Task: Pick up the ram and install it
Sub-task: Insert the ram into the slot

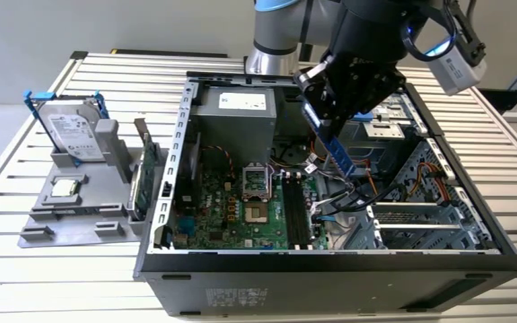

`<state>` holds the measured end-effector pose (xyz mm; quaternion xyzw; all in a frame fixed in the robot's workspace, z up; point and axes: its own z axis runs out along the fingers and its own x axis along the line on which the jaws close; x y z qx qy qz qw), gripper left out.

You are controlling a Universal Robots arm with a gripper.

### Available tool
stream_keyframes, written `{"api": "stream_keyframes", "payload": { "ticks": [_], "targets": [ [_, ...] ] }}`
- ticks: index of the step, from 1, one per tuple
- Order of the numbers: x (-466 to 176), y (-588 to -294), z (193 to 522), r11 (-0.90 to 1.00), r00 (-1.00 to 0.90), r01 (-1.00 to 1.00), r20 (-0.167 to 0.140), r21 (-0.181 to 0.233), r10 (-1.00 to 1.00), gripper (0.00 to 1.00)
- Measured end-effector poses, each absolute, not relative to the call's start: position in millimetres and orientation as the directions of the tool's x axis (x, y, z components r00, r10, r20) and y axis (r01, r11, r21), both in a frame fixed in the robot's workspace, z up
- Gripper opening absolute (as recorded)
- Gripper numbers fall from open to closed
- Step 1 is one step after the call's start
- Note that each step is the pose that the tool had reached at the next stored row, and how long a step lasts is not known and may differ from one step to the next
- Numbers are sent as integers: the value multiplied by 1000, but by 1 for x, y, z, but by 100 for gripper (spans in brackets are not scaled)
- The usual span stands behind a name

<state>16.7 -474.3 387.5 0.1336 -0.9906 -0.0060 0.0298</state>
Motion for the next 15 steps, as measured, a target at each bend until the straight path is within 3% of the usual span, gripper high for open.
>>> {"api": "stream_keyframes", "payload": {
  "ticks": [15],
  "targets": [
    [17,-474,387,985,-983,-172,57,20,-172,0]
  ]
}}
